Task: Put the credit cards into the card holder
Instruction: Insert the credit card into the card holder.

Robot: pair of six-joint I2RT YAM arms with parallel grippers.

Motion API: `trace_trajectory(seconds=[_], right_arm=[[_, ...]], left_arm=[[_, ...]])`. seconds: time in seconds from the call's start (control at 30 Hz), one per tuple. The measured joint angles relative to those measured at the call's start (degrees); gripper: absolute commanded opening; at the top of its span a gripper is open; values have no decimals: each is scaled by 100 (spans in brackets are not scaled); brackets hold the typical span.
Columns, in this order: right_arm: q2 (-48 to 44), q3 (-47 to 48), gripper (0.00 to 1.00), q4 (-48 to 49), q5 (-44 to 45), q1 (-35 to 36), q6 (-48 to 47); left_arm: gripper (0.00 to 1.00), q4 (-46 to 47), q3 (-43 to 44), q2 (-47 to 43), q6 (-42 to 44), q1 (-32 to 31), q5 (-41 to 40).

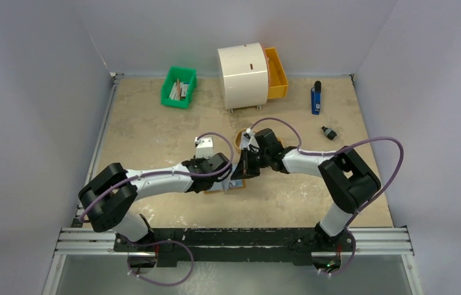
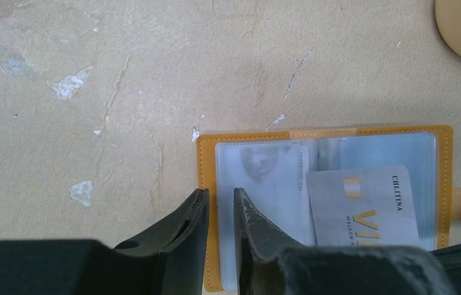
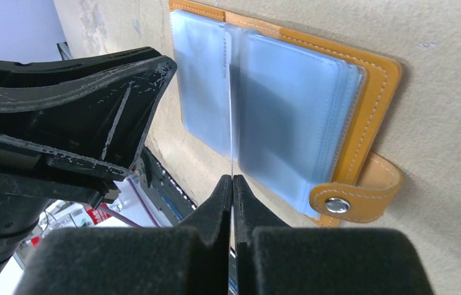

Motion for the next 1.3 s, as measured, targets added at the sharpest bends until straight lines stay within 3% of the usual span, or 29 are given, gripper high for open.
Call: trace_trajectory(seconds=[0.53, 1.3], right_arm=[[190, 98, 0, 142, -2, 92, 52], [562, 87, 0, 857, 70, 184, 621]], left_arm=[[20, -111, -212, -57, -140, 2, -166], [5, 111, -728, -273, -348, 39, -116]])
